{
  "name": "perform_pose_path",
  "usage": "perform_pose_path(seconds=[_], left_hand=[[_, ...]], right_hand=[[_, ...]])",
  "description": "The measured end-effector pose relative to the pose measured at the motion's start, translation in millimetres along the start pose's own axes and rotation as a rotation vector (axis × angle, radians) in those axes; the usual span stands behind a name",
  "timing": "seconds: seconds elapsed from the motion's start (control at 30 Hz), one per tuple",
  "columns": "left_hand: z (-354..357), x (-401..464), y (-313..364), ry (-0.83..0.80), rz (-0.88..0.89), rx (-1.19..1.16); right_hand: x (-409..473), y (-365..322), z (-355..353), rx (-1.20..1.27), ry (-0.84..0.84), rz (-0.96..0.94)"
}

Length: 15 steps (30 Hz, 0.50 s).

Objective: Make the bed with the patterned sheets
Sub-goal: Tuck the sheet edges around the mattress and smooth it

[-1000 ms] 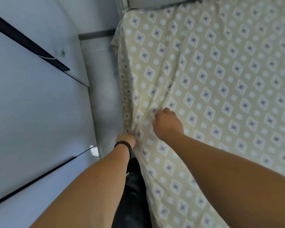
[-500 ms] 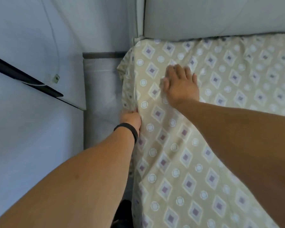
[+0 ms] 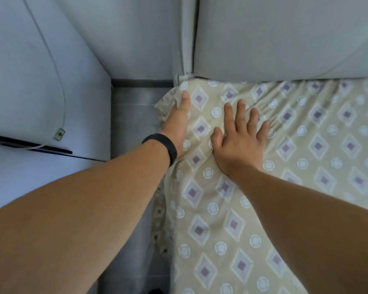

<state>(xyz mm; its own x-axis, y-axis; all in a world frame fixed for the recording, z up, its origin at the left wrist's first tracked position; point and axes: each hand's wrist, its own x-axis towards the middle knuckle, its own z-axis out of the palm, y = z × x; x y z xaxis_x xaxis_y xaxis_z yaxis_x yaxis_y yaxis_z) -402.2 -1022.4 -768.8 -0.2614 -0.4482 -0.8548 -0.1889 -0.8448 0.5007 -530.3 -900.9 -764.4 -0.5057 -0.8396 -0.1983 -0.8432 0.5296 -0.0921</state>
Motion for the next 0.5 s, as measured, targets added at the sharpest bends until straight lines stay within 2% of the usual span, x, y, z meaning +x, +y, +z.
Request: perform_pose_path(seconds=[0.1, 0.13, 0.27, 0.37, 0.5], left_hand=[[-9.0, 71.3, -1.7, 0.150, -0.019, 0.110], [-8.2, 76.8, 1.7, 0.152, -0.024, 0.138], [3.7, 32.6, 20.5, -0.010, -0.033, 0.027], [4.4, 22.3, 23.8, -0.116, 0.047, -0.044], [-5.6, 25.9, 24.4, -0.193, 0.060, -0.004]], right_hand=[[3.3, -0.4, -1.1, 0.049, 0.001, -0.009], [6.7, 1.4, 1.2, 0.066, 0.021, -0.015], [10.1, 0.5, 7.2, 0.063, 0.065, -0.059], [8.9, 2.8, 6.8, 0.031, 0.050, -0.083], [14.6, 2.4, 11.8, 0.018, 0.062, -0.092]])
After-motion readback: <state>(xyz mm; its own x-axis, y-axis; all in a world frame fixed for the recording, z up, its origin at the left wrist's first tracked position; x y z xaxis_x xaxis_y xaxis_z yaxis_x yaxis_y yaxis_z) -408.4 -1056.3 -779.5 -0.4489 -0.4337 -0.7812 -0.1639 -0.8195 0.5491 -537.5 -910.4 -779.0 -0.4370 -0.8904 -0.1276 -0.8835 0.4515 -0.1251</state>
